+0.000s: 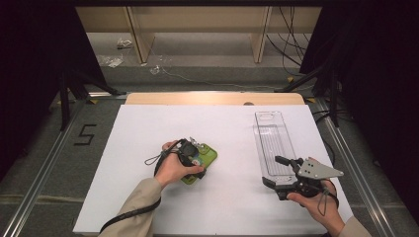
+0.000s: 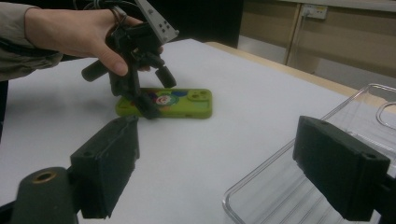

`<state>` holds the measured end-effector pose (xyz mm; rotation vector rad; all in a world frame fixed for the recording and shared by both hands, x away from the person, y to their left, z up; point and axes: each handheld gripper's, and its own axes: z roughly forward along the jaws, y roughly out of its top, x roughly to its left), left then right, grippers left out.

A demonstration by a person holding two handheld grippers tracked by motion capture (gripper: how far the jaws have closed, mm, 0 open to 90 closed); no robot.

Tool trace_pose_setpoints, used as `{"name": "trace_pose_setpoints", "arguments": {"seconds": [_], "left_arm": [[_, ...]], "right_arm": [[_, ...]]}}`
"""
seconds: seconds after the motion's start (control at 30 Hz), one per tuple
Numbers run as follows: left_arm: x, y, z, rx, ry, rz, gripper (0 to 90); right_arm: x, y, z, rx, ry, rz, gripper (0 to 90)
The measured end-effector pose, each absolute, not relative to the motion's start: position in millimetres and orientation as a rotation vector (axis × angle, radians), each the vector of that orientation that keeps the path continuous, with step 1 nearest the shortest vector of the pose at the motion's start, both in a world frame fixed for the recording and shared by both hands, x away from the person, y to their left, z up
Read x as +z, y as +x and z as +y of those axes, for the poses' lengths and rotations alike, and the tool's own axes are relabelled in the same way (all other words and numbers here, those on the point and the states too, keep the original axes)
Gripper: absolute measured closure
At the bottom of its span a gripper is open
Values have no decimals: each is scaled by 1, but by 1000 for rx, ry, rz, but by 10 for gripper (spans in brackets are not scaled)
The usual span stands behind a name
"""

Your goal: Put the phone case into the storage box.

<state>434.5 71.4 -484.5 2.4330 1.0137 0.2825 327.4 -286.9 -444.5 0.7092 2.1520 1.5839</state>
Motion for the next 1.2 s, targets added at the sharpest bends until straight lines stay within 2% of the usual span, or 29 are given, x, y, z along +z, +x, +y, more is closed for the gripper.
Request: {"name": "trace_pose_setpoints", "arguments": {"seconds": [0.93, 1.2], "left_arm": [[-483, 441, 69, 227, 2478, 1005, 0], [-481, 442, 68, 219, 2493, 981, 36]], "right_arm": [[-444, 327, -286, 1584, 705, 2153, 155], [-444, 327, -286, 1584, 704, 2153, 156]]}}
